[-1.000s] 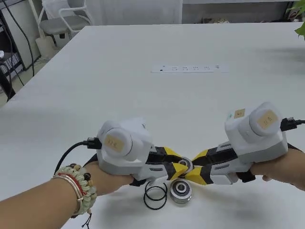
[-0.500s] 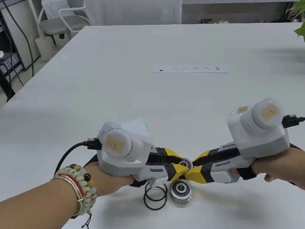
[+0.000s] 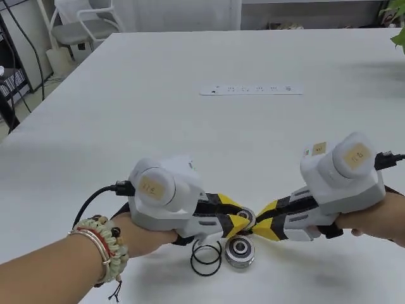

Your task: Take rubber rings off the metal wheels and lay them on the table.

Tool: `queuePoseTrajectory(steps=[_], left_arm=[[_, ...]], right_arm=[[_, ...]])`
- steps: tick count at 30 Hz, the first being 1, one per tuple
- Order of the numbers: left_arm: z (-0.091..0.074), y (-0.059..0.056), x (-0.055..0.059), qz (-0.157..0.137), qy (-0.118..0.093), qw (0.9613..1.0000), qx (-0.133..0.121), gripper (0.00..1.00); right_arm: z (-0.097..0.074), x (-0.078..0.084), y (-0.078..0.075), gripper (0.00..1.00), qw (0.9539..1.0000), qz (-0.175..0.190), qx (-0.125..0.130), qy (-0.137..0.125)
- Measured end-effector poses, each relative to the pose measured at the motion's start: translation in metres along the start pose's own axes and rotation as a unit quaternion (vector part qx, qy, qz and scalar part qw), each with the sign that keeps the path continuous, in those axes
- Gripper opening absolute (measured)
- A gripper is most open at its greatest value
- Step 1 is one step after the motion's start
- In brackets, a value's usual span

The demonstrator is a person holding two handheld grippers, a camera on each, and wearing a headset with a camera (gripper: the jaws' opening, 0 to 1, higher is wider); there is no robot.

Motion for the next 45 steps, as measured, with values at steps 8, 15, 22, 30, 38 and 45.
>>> queuePoseTrajectory(steps=[8,15,22,30,38,45], left_arm=[[0.000,0.001,0.000,-0.004,0.000,1.0000,-0.003,0.08],[-0.001,0.002,0.000,-0.001,0.001,1.0000,-0.005,0.08],[0.000,0.002,0.000,0.000,0.001,1.0000,-0.004,0.08],[0.000,0.001,0.000,0.001,0.001,1.0000,-0.004,0.08],[0.000,0.001,0.000,0.001,0.000,1.0000,-0.003,0.08],[-0.001,0.002,0.000,0.001,-0.003,1.0000,-0.002,0.08]], right_arm=[[-0.001,0.001,-0.004,0.00,0.9999,-0.009,0.011,0.007],[-0.001,0.003,-0.011,0.00,0.9990,0.025,0.030,0.020],[-0.004,0.003,-0.012,0.00,0.9902,0.137,0.025,0.002],[-0.005,0.002,-0.011,0.00,0.9867,0.161,0.025,0.003],[-0.004,0.004,-0.013,0.00,0.9868,0.159,0.028,-0.007],[-0.005,0.001,-0.015,0.00,0.9780,0.206,0.024,-0.024]])
Point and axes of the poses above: the centre of the closed fingertips' face, and the gripper's own axes: z roughly forward along the fingers, y roughly to its left, x roughly out of its underside, the point moved 2 cm from there along -z, roughly backward along the fingers, and after that the axes turned 13 degrees about -z, right-handed, at the moved point
